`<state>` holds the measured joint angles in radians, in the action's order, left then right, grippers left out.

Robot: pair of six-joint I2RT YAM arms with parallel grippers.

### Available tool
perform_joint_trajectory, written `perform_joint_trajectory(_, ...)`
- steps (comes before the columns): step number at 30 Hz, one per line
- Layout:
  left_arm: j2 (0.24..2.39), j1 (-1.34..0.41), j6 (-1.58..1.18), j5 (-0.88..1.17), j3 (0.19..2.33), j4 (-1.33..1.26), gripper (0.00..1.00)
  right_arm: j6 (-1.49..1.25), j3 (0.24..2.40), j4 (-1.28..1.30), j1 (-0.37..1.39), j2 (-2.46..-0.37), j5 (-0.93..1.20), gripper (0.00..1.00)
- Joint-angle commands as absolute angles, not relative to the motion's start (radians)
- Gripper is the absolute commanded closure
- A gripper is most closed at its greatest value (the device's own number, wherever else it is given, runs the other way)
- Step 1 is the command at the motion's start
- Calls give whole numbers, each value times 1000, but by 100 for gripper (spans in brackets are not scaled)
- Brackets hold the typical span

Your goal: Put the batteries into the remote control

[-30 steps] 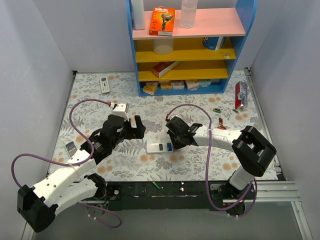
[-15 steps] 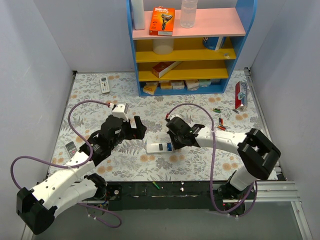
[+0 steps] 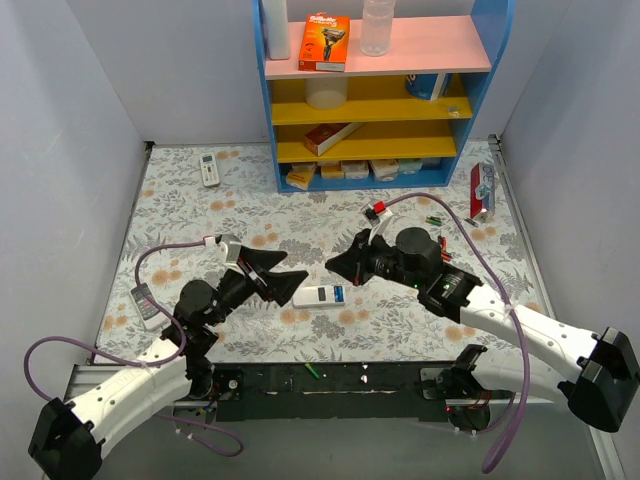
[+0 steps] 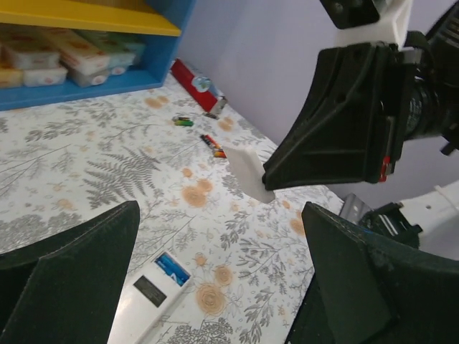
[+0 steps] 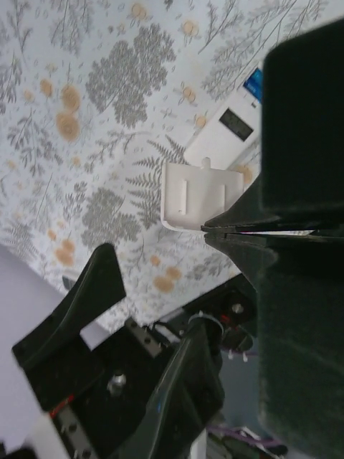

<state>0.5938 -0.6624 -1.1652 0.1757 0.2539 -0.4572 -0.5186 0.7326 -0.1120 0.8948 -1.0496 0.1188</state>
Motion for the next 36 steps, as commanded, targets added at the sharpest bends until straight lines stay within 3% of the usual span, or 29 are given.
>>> perform_joint_trajectory(1, 618, -657, -1155, 380, 172, -889, 2, -624, 680, -354, 879, -982, 291, 99)
perform_joint_trajectory(8, 673, -658, -910, 600, 276, -763, 2, -673, 704, -347, 870, -969, 379, 99)
perform_joint_trajectory(14, 663, -695, -545, 591, 424, -430, 2, -701, 742, -307, 861, -963, 416, 99)
perform_joint_trajectory(19, 670, -706, -342, 630, 449, -347, 2, -729, 750, -340, 859, -969, 451, 99)
perform_joint_trajectory(36, 739, -713, -354, 629, 390, -537, 2, -828, 739, -472, 859, -1026, 515, 99)
